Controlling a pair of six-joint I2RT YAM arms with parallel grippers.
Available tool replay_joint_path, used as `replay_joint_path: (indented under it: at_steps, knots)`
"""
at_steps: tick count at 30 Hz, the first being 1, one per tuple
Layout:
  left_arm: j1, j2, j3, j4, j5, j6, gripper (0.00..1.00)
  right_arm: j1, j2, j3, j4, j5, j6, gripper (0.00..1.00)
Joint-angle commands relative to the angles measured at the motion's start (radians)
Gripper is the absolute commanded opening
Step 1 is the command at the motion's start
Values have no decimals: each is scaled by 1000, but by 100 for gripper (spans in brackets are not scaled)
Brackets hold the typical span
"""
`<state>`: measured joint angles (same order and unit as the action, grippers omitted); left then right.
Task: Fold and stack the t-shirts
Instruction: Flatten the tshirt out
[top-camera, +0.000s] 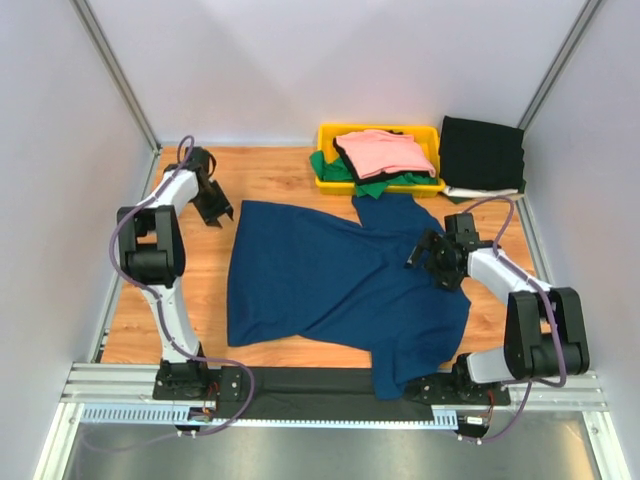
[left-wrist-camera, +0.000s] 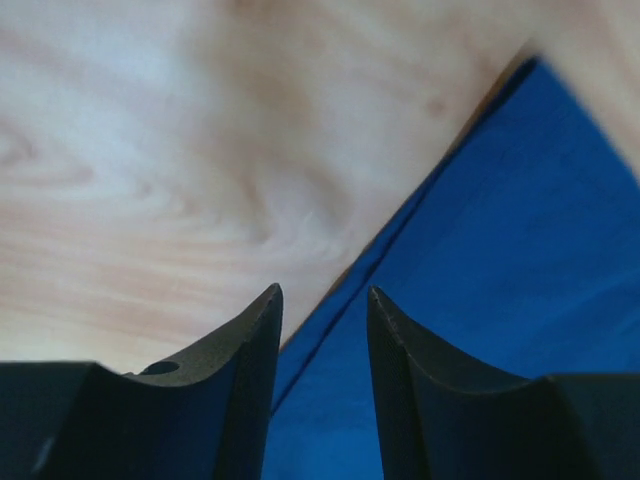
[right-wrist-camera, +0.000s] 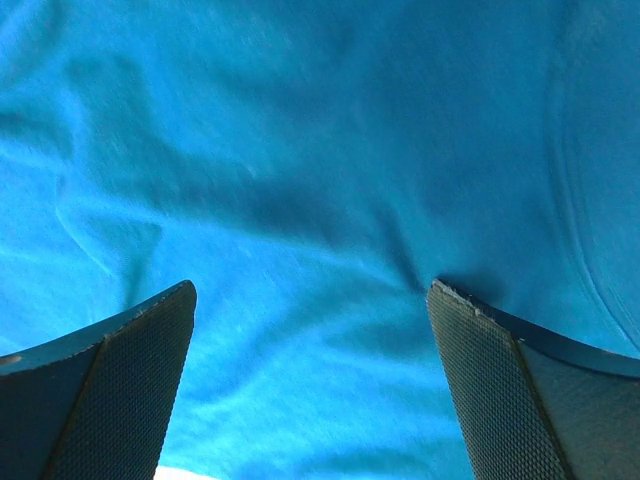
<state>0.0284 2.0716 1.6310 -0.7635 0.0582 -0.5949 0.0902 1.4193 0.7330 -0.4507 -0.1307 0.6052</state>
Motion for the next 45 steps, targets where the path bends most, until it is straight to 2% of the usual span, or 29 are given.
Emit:
replay_joint_path:
  at_steps: [1,5,8,10,12,16,17,19,21,25,28,34,35,37,38,39,40,45]
  knots:
    - [-22,-308,-220,61,-15,-26,46,3,-111,8,-98,54,-19,100]
    - [-87,-523,-451,69,-55,-40,43,8,-218,17,-183,101,14,100]
    - [-140,-681,-635,63,-41,-80,43,28,-371,-23,-247,127,85,100]
    - [-166,-793,-753,56,-15,-111,43,68,-442,-46,-285,213,132,100]
    - [-218,-899,-837,38,-20,-150,44,155,-523,-70,-339,271,191,100]
    - [-324,-1048,-965,1,-14,-262,45,313,-569,-101,-433,290,310,100]
    - [-365,-1088,-1014,1,-14,-298,45,397,-576,-112,-462,318,341,100]
    - [-395,-1113,-1063,10,-17,-328,47,520,-573,-119,-482,347,422,100]
    - [-406,-1122,-1128,35,-14,-338,49,568,-540,-135,-477,365,458,100]
    - [-406,-1096,-1157,220,63,-298,49,566,-415,-132,-370,362,418,100]
    - [-406,-1023,-1072,294,57,-264,49,516,-286,-69,-341,388,351,100]
    - [-395,-675,-893,316,-24,-189,48,327,-56,-40,-191,255,239,100]
    - [-390,-574,-845,316,-26,-180,44,306,-30,-31,-180,249,210,100]
    - [-362,-474,-801,302,-21,-166,36,246,36,-1,-164,232,180,100]
    - [-358,-412,-757,312,29,-154,20,212,71,21,-158,218,156,100]
    - [-358,-388,-754,314,32,-160,13,198,85,32,-155,215,140,99]
    - [-357,-386,-752,328,29,-158,0,175,110,48,-155,218,119,99]
    - [-317,-445,-738,325,-15,-128,0,108,191,132,-155,221,58,98]
